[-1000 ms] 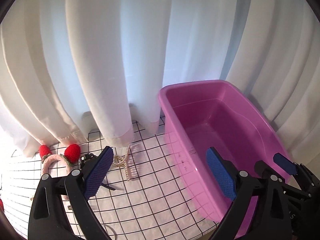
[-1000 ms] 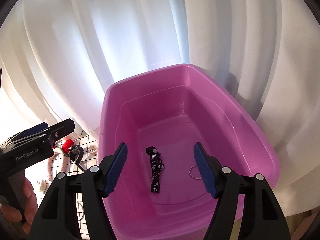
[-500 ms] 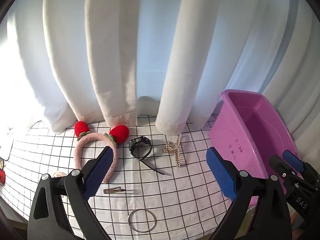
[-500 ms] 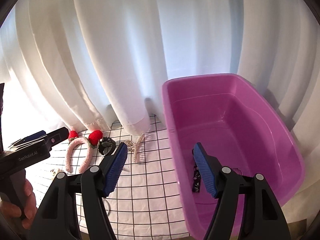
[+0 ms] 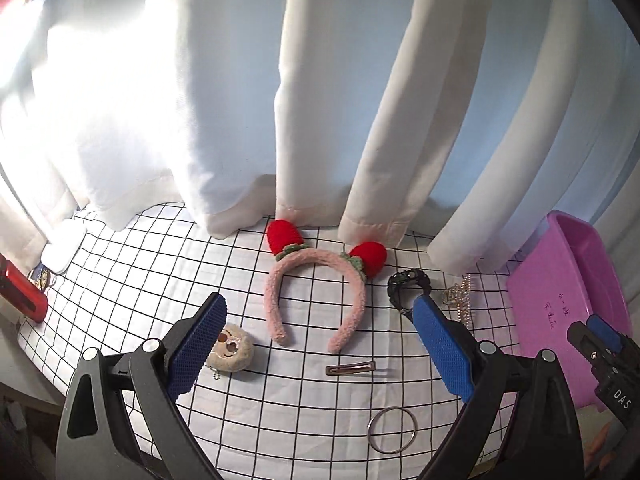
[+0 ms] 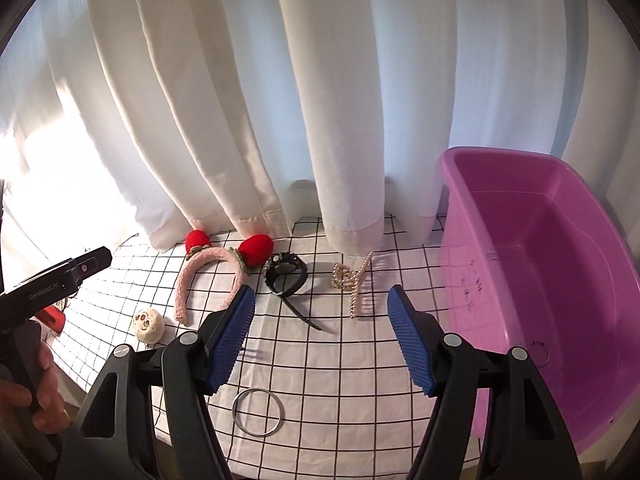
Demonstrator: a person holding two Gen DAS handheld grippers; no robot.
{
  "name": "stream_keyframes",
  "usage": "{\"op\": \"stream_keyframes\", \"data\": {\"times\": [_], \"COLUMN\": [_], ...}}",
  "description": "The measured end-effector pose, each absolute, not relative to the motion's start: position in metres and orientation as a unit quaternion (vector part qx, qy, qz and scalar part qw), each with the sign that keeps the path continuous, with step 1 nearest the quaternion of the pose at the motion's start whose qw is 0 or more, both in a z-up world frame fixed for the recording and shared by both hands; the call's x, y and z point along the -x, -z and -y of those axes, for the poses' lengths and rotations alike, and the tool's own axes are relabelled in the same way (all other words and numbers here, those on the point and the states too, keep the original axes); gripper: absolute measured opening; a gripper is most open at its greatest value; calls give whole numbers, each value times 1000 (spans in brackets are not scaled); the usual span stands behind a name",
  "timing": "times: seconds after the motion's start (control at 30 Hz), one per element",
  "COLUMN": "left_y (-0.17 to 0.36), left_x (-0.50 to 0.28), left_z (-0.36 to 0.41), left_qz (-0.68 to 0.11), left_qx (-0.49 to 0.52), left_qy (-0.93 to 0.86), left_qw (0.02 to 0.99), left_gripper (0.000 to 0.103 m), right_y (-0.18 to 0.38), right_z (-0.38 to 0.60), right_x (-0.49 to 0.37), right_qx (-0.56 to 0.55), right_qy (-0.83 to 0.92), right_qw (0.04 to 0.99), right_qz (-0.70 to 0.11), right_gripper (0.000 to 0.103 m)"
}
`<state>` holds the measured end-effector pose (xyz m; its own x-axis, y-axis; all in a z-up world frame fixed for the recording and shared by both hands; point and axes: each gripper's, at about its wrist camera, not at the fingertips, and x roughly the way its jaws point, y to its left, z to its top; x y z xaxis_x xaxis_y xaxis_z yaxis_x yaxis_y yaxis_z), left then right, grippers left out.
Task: Organize jewelry
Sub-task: 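Withdraw both tools from the tub back over the table, then grasp the plush face keychain with the left tool while the right tool grasps the large bangle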
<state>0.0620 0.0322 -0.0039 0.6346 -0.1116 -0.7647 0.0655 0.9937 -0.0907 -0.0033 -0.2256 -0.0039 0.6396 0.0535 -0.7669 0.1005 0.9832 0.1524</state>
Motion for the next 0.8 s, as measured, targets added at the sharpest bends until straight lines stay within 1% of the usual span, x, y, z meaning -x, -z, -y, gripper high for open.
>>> {"op": "stream_keyframes", "data": {"times": [0.37,0.63,0.8], "left_y": [69,127,156], "left_x": [-61,-67,-73], "left_z": [-111,-133,-135], "left_qz": [-476,-521,-535], "left_qx": [22,5,-10], "left_qy": [12,28,43], "left_qw": [879,853,844], "left_gripper": [92,93,94], "right_y": [68,113,141], "right_z": [175,153,144], "right_x": [1,10,19], "right_qx": [-113,-127,-143], "right_qy": [-12,2,17], "right_qw": [860,834,818], "right_qz": [-497,-537,-557], "right_gripper": [66,66,66]}}
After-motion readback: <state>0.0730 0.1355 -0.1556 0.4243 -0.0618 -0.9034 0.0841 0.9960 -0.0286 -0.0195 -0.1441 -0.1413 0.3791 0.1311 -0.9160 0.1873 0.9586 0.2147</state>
